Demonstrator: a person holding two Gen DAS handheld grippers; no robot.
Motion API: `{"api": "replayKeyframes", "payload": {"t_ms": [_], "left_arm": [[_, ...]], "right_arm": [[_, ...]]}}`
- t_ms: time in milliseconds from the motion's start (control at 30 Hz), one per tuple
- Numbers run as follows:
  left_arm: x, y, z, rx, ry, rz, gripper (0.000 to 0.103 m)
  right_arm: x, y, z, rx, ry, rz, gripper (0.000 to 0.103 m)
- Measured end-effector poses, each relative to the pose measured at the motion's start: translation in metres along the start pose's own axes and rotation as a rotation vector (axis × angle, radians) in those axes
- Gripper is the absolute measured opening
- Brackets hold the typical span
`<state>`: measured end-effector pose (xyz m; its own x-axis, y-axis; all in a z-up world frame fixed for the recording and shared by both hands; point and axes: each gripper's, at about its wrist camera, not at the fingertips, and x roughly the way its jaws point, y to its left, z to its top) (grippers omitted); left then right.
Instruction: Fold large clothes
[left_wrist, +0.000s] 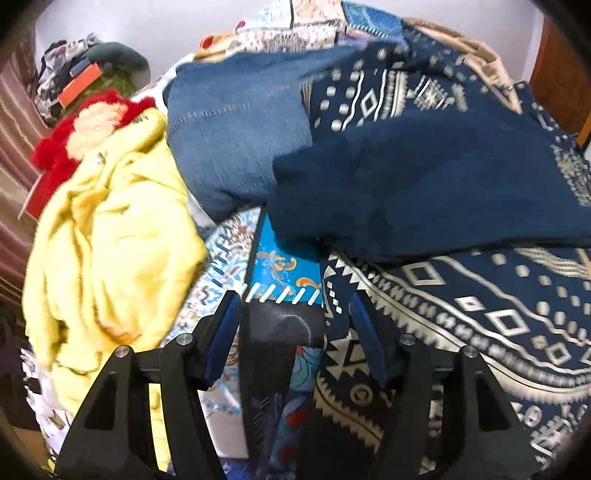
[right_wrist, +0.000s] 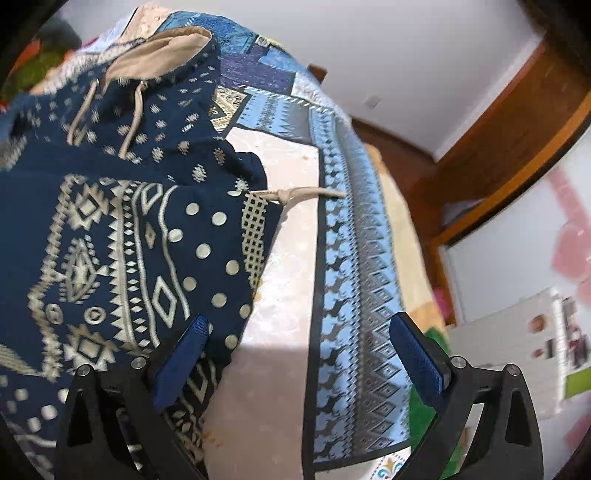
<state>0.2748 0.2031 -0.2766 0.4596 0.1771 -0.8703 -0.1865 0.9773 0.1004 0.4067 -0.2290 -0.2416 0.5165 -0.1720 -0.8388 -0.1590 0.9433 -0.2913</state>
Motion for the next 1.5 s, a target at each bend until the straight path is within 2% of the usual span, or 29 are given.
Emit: {"api": "replayKeyframes", "payload": {"t_ms": [167,333,400,500,633,733,900,1000,1100,1300,1467,1500], "left_arm": [[-0.050,-0.006,0.030,0.012,-0.088,-0.013,0.063],[-0.091,-0.026,0.081,0.039,-0.213,-0.071,0.074],[-0.102,-0.039,0.105,0.061,-0.254,-0.104,0.078],[-0.107,-0.057,0.136,0.110,-0.306,-0.110,0.081],[-0.103,-0.090,0.179,0.184,-0.351,-0.113,0.085],[-0.083,-0.110,0.206,0.207,-0.340,-0.105,0.086],[-0.028,-0.139,0.251,0.200,-0.252,-0.149,0.086],[0.002,-0.146,0.270,0.168,-0.212,-0.166,0.086],[0.035,-0.147,0.289,0.119,-0.169,-0.192,0.086],[0.089,-0.153,0.319,0.062,-0.105,-0.179,0.086],[0.119,-0.156,0.333,-0.016,-0.060,-0.235,0.086],[0.121,-0.155,0.334,-0.037,-0.065,-0.250,0.082]], "right_arm": [[-0.047,-0.003,0.013,-0.017,-0.120,0.045,0.098],[-0.093,-0.008,0.043,-0.003,-0.242,0.122,0.098],[-0.109,-0.009,0.056,0.008,-0.282,0.154,0.098],[-0.125,-0.011,0.086,0.032,-0.324,0.222,0.098],[-0.121,-0.009,0.125,0.052,-0.340,0.281,0.098],[-0.104,-0.004,0.154,0.058,-0.324,0.325,0.098],[-0.046,0.011,0.197,0.100,-0.231,0.381,0.098],[0.001,0.021,0.215,0.127,-0.154,0.415,0.098],[0.043,0.035,0.227,0.113,-0.096,0.412,0.098],[0.105,0.056,0.244,0.128,-0.007,0.428,0.097],[0.134,0.064,0.252,0.170,0.029,0.499,0.077],[0.134,0.065,0.252,0.174,0.021,0.511,0.071]]}}
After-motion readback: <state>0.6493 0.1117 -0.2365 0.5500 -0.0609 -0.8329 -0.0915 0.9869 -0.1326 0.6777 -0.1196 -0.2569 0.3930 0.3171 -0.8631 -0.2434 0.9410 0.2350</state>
